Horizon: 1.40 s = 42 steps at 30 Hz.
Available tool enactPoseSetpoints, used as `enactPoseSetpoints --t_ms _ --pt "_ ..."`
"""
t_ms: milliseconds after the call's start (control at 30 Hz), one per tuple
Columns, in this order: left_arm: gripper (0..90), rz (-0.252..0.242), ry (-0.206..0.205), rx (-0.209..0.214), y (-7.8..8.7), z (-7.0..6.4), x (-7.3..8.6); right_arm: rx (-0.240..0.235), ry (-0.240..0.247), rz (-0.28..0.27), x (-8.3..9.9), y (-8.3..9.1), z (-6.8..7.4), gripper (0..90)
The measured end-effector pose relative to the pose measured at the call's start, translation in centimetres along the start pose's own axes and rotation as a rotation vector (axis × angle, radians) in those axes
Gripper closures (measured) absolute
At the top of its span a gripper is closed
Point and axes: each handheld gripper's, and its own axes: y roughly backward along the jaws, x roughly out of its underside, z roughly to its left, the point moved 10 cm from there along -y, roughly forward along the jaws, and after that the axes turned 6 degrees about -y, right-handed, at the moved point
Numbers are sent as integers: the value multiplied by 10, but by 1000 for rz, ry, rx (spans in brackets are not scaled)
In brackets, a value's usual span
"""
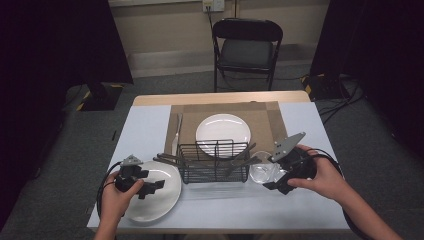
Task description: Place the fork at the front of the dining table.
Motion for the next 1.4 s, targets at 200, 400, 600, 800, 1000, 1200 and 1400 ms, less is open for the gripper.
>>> enactPoseSetpoints --t_ms 200,400,600,800,1000,1200,1400 --pt "189 -7 5 0 1 0 -1 12 4 -5 -6 8 -5 169" --pt "189 -2 2 2 1 0 1 21 4 -4 -11 15 -9 169" --pt "189 -7 11 5 1 0 0 30 4 -12 -17 21 -13 169" --pt "189 -5 14 7 1 0 2 39 5 -5 -22 24 -18 169" --pt "189 -8 14 7 1 2 1 46 -6 -4 -25 25 -24 168" --pt "189 -2 12 7 1 1 2 58 -4 6 -29 26 -31 168" --pt "189 -4 14 12 1 1 2 64 -5 11 -35 25 -36 168"
